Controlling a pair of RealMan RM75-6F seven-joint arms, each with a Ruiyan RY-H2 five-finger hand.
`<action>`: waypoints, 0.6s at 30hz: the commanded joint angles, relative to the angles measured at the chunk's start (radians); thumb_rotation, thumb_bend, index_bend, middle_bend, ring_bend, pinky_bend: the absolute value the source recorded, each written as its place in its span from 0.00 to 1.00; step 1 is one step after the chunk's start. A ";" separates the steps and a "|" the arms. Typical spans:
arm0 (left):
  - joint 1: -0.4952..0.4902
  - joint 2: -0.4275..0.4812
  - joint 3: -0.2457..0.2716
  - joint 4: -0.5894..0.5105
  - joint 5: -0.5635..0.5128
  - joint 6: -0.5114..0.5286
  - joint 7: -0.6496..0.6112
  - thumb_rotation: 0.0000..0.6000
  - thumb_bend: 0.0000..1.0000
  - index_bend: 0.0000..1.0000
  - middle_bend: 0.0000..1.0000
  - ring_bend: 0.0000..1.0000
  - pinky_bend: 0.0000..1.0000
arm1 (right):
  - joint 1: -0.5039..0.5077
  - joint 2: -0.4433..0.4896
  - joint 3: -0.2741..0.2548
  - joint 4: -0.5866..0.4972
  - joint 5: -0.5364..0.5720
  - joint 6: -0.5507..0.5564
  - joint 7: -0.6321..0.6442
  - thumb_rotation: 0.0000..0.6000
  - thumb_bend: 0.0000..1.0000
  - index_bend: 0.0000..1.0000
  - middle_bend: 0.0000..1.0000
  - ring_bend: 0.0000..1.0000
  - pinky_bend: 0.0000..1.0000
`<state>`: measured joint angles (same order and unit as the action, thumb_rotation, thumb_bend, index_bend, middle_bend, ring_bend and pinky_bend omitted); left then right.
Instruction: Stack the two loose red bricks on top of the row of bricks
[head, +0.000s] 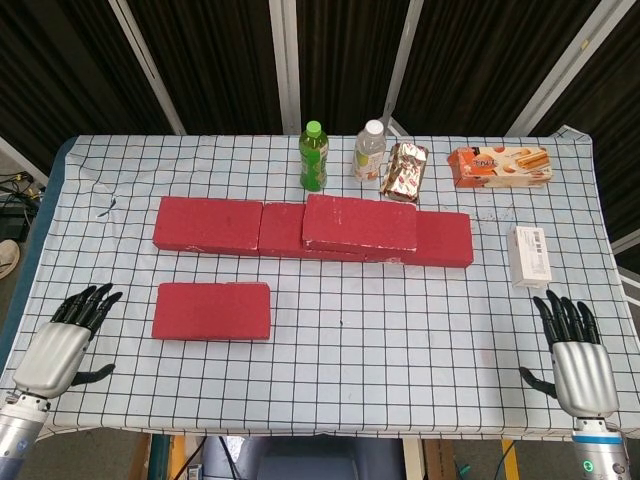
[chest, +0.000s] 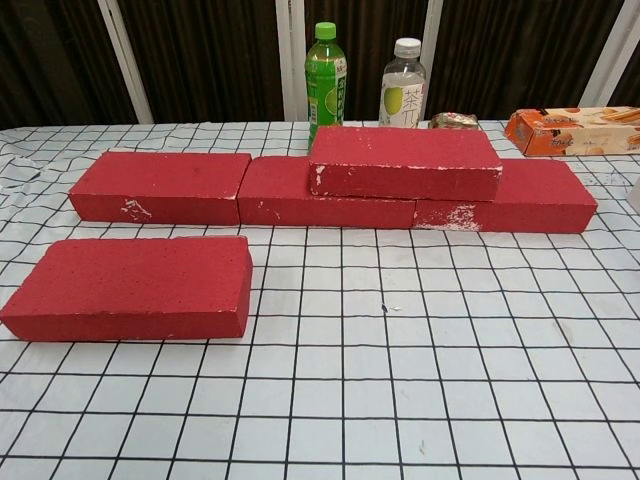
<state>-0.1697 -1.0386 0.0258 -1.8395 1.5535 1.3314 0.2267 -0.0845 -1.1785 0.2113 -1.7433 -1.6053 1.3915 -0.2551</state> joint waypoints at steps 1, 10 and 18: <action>-0.032 0.025 -0.017 -0.018 -0.039 -0.043 0.019 1.00 0.00 0.02 0.00 0.00 0.07 | 0.003 0.006 -0.012 -0.008 0.011 0.002 0.001 1.00 0.15 0.06 0.01 0.00 0.00; -0.154 0.055 -0.062 -0.031 -0.180 -0.255 -0.001 1.00 0.00 0.00 0.00 0.00 0.04 | 0.031 0.008 -0.041 -0.019 0.044 -0.001 -0.013 1.00 0.16 0.06 0.01 0.00 0.00; -0.280 0.045 -0.104 -0.058 -0.331 -0.424 0.075 1.00 0.00 0.00 0.00 0.00 0.03 | 0.049 0.024 -0.060 -0.038 0.080 -0.012 -0.020 1.00 0.15 0.04 0.01 0.00 0.00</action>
<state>-0.4121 -0.9922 -0.0610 -1.8836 1.2674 0.9476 0.2805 -0.0367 -1.1547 0.1517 -1.7812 -1.5259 1.3789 -0.2757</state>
